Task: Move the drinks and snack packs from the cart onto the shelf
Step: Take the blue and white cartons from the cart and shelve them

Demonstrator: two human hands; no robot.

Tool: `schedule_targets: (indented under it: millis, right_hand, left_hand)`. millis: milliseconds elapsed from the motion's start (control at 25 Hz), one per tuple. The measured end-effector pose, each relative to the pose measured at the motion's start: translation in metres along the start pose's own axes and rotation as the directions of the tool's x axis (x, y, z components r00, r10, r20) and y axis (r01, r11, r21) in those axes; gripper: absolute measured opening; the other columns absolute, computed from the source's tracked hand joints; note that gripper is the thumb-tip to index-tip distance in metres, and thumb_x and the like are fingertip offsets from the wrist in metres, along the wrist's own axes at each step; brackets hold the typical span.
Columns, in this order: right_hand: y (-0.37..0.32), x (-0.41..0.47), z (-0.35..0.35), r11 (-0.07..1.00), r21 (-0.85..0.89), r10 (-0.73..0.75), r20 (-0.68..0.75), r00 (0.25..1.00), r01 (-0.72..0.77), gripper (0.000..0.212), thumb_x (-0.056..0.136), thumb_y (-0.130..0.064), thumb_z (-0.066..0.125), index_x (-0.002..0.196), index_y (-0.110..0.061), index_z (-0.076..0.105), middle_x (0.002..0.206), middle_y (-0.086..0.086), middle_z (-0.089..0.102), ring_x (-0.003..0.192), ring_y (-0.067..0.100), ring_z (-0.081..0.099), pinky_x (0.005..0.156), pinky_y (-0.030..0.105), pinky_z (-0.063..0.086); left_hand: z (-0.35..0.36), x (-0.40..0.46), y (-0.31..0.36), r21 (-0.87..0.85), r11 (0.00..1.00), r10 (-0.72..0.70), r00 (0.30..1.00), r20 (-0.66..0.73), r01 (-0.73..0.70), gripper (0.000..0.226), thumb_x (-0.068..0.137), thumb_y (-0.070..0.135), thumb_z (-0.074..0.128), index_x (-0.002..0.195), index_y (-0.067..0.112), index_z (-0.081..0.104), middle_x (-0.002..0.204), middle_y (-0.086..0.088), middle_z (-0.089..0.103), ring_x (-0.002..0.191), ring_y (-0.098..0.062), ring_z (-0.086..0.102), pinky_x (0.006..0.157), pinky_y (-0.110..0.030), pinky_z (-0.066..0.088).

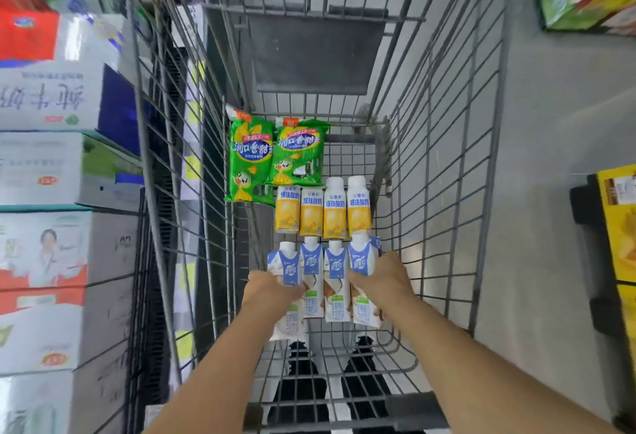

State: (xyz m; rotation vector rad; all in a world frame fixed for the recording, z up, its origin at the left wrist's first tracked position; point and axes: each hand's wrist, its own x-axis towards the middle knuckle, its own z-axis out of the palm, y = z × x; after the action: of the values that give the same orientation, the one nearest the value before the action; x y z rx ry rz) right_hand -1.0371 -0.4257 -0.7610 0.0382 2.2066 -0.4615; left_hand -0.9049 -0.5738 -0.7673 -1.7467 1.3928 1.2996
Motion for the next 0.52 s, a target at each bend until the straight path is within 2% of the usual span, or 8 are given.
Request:
schedule_targets:
  millis: [80,160,200,280,400,520]
  right_hand:
    - [-0.025,-0.031,-0.034,0.998,0.018,-0.068,0.039,0.997,0.067,0.049,0.075,-0.032,0.084,0.107,-0.004,0.061,0.110,0.013,0.066,0.094,0.025,0.066,0.072,0.030,0.050]
    - [-0.060,-0.062,-0.073,0.990,0.017,-0.144,0.066,0.987,0.143,0.052,0.066,-0.039,0.087,0.104,-0.009,0.067,0.103,0.009,0.073,0.089,0.022,0.069,0.077,0.034,0.056]
    - [-0.078,-0.077,-0.093,0.984,0.026,-0.179,0.067,0.982,0.177,0.052,0.064,-0.039,0.088,0.102,-0.011,0.069,0.101,0.008,0.075,0.088,0.022,0.070,0.080,0.038,0.058]
    - [-0.125,-0.119,-0.135,0.956,0.026,-0.292,0.051,0.955,0.291,0.045,0.066,-0.033,0.089,0.100,-0.010,0.070,0.097,0.007,0.075,0.089,0.022,0.071,0.082,0.039,0.058]
    - [-0.191,-0.191,-0.190,0.869,0.041,-0.494,0.018,0.869,0.493,0.046,0.064,-0.033,0.091,0.098,-0.012,0.069,0.095,0.004,0.075,0.089,0.022,0.072,0.082,0.039,0.058]
    - [-0.241,-0.262,-0.223,0.724,0.064,-0.689,0.030,0.724,0.687,0.041,0.070,-0.032,0.089,0.099,-0.013,0.067,0.094,0.001,0.073,0.086,0.019,0.070,0.074,0.034,0.055]
  left_hand:
    - [-0.030,-0.046,0.009,-0.111,0.988,0.111,0.994,0.023,-0.108,0.072,0.068,0.035,0.086,0.121,0.001,0.050,0.096,-0.011,0.065,0.069,-0.019,0.058,0.057,-0.031,0.050]
    - [-0.068,-0.096,0.027,-0.223,0.950,0.225,0.974,0.009,-0.218,0.051,0.073,0.028,0.085,0.106,0.007,0.052,0.098,-0.008,0.066,0.080,-0.020,0.064,0.062,-0.032,0.053]
    - [-0.087,-0.121,0.039,-0.263,0.922,0.294,0.956,-0.007,-0.285,0.041,0.076,0.022,0.084,0.099,0.010,0.051,0.095,-0.006,0.066,0.077,-0.017,0.063,0.059,-0.029,0.051]
    - [-0.134,-0.184,0.065,-0.306,0.847,0.432,0.898,-0.082,-0.435,0.037,0.077,0.015,0.083,0.093,0.013,0.050,0.087,-0.004,0.064,0.070,-0.012,0.059,0.054,-0.024,0.048]
    - [-0.195,-0.267,0.084,-0.352,0.701,0.569,0.784,-0.249,-0.620,0.042,0.072,0.011,0.086,0.094,0.015,0.051,0.091,-0.009,0.065,0.070,-0.014,0.060,0.062,-0.028,0.053]
    - [-0.237,-0.350,0.074,-0.415,0.543,0.594,0.683,-0.425,-0.730,0.047,0.073,0.009,0.085,0.107,0.011,0.052,0.099,-0.011,0.063,0.075,-0.016,0.060,0.067,-0.029,0.053]
